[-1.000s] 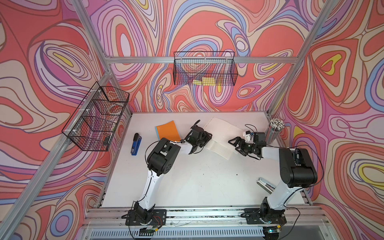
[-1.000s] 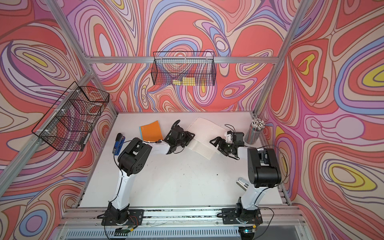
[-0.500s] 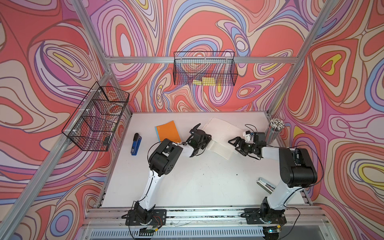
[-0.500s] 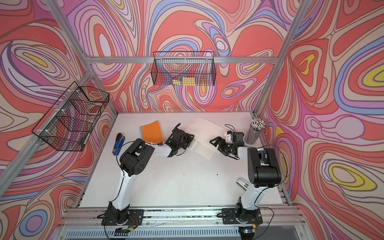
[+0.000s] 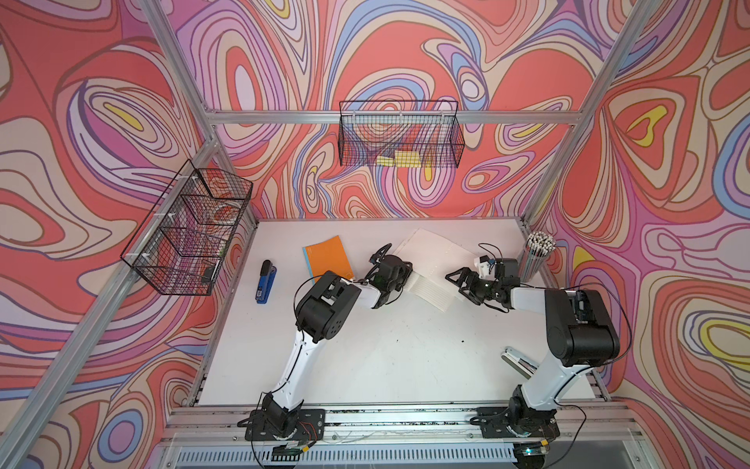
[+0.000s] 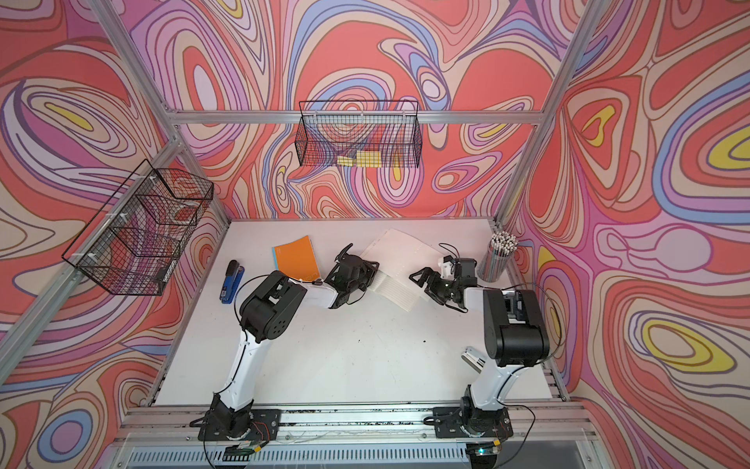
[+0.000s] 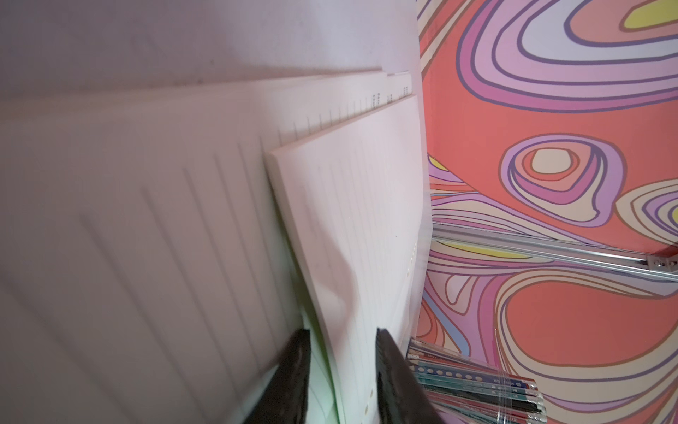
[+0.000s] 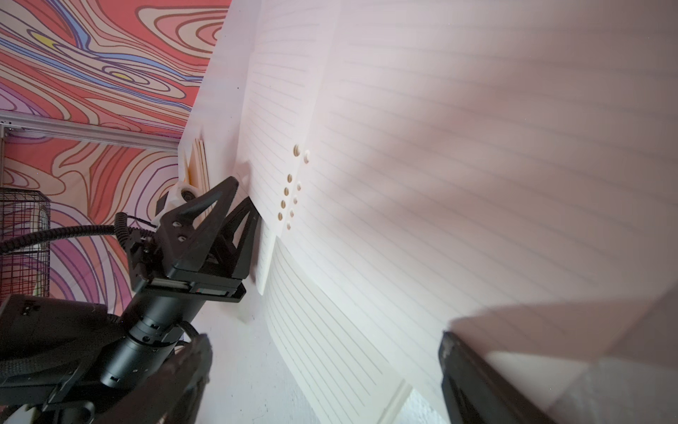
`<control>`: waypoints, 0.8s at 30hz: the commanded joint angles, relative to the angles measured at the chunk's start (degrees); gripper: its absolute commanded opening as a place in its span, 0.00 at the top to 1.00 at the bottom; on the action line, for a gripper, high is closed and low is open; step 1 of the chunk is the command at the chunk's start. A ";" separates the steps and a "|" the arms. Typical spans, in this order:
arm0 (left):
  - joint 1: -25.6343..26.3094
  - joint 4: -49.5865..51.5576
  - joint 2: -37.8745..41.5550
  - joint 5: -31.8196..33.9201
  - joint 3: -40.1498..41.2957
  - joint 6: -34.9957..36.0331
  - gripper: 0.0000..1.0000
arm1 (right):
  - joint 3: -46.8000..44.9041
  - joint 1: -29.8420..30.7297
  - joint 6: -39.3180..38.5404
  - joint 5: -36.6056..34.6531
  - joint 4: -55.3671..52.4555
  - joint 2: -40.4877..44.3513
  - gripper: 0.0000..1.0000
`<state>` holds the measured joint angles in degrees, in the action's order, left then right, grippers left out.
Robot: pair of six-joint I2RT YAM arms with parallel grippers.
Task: Close the notebook
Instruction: Close the notebook at the center of the board.
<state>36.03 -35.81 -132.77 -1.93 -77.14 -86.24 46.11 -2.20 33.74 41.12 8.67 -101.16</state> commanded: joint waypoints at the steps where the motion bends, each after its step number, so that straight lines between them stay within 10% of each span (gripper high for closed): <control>1: 0.36 3.47 -3.58 0.88 -0.42 -1.21 0.81 | -1.52 -0.01 0.19 0.51 -0.69 -2.00 0.02; 6: 0.53 3.29 -3.90 0.88 -0.73 -0.20 1.00 | -1.63 -0.02 0.19 0.80 -0.32 -2.45 0.02; 24: 0.62 -6.24 5.19 -1.49 5.61 7.61 1.00 | -2.83 0.00 0.12 0.74 -1.53 4.54 0.02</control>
<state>36.10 -39.48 -131.13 -2.28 -73.38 -81.01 44.31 -2.44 34.02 42.44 9.56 -99.57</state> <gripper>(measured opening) 0.051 0.984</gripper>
